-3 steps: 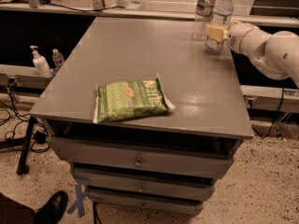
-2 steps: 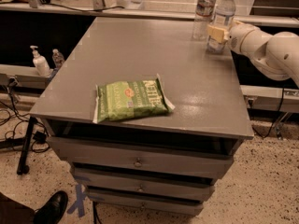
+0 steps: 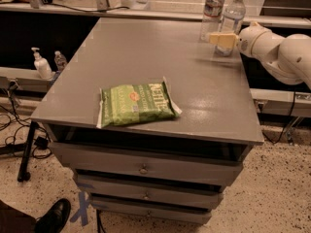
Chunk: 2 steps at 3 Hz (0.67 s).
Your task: Move blue plastic bottle near water bottle
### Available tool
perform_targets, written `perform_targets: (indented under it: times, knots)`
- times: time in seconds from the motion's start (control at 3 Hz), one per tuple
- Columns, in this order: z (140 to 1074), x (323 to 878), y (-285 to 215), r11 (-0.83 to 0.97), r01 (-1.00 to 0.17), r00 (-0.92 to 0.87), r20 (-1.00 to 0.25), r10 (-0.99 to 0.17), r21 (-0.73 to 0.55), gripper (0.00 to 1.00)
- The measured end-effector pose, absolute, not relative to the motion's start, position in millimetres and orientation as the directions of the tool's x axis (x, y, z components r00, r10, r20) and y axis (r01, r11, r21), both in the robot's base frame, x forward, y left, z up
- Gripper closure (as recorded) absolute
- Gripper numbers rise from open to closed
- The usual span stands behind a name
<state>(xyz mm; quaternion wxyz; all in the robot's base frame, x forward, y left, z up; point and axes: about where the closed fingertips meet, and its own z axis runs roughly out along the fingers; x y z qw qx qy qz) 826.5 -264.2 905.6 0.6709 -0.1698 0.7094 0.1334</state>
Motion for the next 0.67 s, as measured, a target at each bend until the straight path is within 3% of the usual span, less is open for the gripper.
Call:
perform_targets:
  times: [0.67]
  knots:
    - [935,785,-286,0.907,-0.412,-0.001,-0.995,-0.098,-0.089,0.00]
